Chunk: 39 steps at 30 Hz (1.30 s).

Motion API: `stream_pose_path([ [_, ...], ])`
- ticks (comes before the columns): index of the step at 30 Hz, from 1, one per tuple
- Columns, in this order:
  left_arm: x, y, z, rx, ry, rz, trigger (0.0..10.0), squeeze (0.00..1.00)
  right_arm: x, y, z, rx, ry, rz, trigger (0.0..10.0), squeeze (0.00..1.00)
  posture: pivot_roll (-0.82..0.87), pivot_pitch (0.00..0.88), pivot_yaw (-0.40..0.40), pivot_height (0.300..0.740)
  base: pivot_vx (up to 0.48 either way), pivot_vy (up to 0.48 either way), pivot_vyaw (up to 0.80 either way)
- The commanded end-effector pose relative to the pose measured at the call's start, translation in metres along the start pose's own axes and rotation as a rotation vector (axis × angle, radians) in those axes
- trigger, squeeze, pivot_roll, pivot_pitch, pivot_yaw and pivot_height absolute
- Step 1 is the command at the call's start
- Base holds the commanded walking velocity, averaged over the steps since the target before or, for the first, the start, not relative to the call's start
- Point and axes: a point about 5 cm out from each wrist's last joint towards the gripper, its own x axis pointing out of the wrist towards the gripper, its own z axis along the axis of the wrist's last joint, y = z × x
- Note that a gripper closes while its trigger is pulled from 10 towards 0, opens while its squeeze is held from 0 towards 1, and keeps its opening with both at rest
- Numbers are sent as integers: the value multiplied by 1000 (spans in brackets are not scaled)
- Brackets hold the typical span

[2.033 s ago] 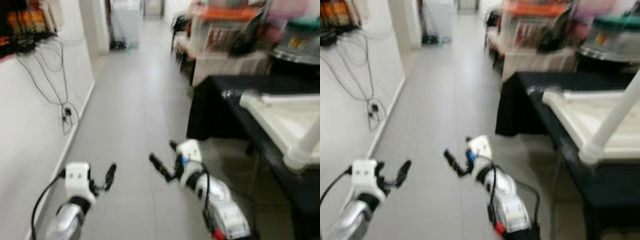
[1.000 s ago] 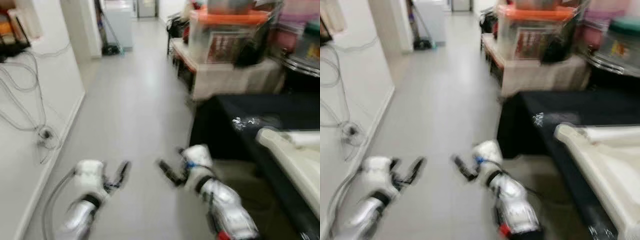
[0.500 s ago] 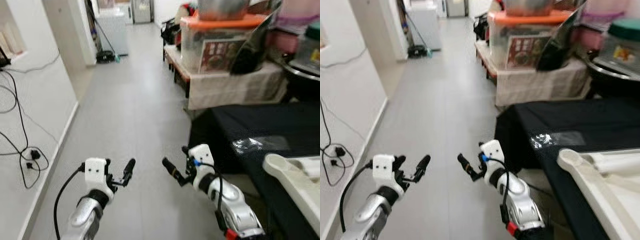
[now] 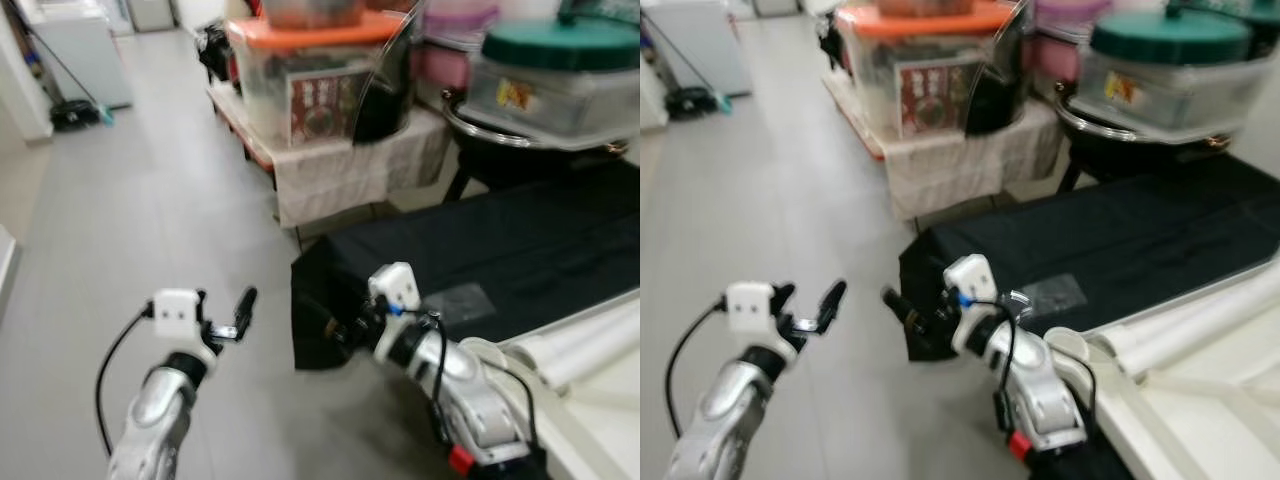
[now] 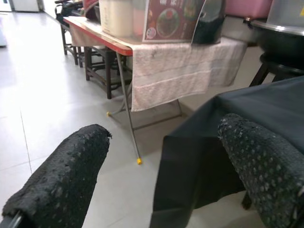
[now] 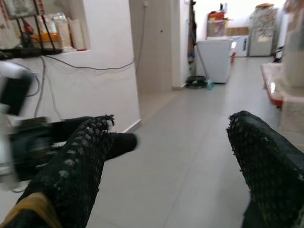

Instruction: Building children table

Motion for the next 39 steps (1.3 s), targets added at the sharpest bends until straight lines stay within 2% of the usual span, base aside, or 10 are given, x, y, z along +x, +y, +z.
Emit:
stream_pose_path([
  [1, 3, -3, 2, -15, -1, -5, 10000, 0, -6, -3, 3, 8, 1, 7, 10000, 0, 20, 0, 24, 740, 0, 0, -800],
  [3, 6, -1, 7, -20, -15, 5, 10000, 0, -4, 0, 15, -3, -31, 36, 10000, 0, 16, 0, 27, 740, 0, 0, -800],
  [9, 8, -1, 11, -19, -24, 7, 10000, 0, -3, -1, 24, -15, -51, 38, 10000, 0, 14, 0, 30, 740, 0, 0, -800],
  [14, 14, -10, 13, -23, -27, -6, 10000, 0, -3, -8, 36, -57, -61, 6, 10000, 0, 9, 0, 27, 740, 0, 0, -800],
  [25, 20, -17, 10, -8, -25, -21, 10000, 0, -3, -17, 32, -61, -27, -33, 10000, 0, -19, 0, 8, 740, 0, 0, -800],
  [37, 22, -19, 11, -2, -26, -35, 10000, 0, -3, -19, 29, -62, -12, -56, 10000, 0, -32, 0, 18, 740, 0, 0, -800],
  [39, 24, -18, 13, 2, -26, -33, 10000, 0, -1, -20, 31, -58, -33, -89, 10000, 0, -31, 0, 24, 740, 0, 0, -400],
])
